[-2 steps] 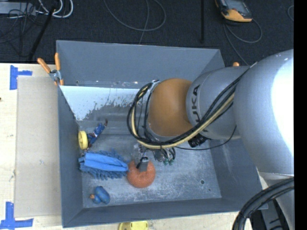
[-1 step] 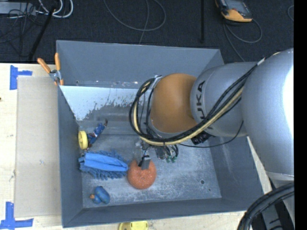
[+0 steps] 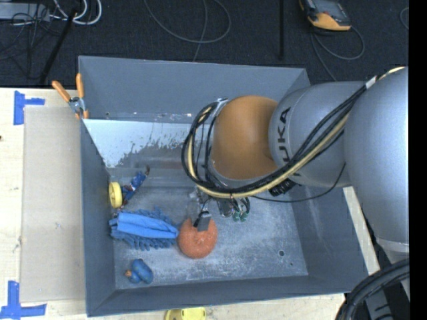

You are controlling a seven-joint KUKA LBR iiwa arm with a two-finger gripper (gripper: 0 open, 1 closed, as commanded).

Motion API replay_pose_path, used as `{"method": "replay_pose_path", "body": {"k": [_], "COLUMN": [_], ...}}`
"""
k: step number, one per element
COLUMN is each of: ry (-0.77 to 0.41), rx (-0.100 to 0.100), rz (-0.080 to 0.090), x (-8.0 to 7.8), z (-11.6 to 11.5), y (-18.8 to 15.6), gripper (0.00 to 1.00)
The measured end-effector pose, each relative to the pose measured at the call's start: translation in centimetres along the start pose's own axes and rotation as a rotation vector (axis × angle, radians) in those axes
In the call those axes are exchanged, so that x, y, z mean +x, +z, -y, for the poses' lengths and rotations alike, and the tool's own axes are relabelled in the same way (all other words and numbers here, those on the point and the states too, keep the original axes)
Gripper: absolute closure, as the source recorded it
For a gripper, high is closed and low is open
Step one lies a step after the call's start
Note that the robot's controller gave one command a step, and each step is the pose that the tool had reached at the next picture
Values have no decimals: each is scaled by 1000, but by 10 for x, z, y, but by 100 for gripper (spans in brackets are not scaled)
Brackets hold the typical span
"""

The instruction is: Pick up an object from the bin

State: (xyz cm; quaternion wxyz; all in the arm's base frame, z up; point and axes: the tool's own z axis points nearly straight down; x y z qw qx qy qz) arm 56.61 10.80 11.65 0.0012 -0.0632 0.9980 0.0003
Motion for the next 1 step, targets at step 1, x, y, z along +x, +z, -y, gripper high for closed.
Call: {"method": "replay_pose_path", "body": {"k": [1], "ry": [0], "rx": [0], "rz": [2], "x": [-1], "z": [0], "y": [-6], "gripper": [100]}}
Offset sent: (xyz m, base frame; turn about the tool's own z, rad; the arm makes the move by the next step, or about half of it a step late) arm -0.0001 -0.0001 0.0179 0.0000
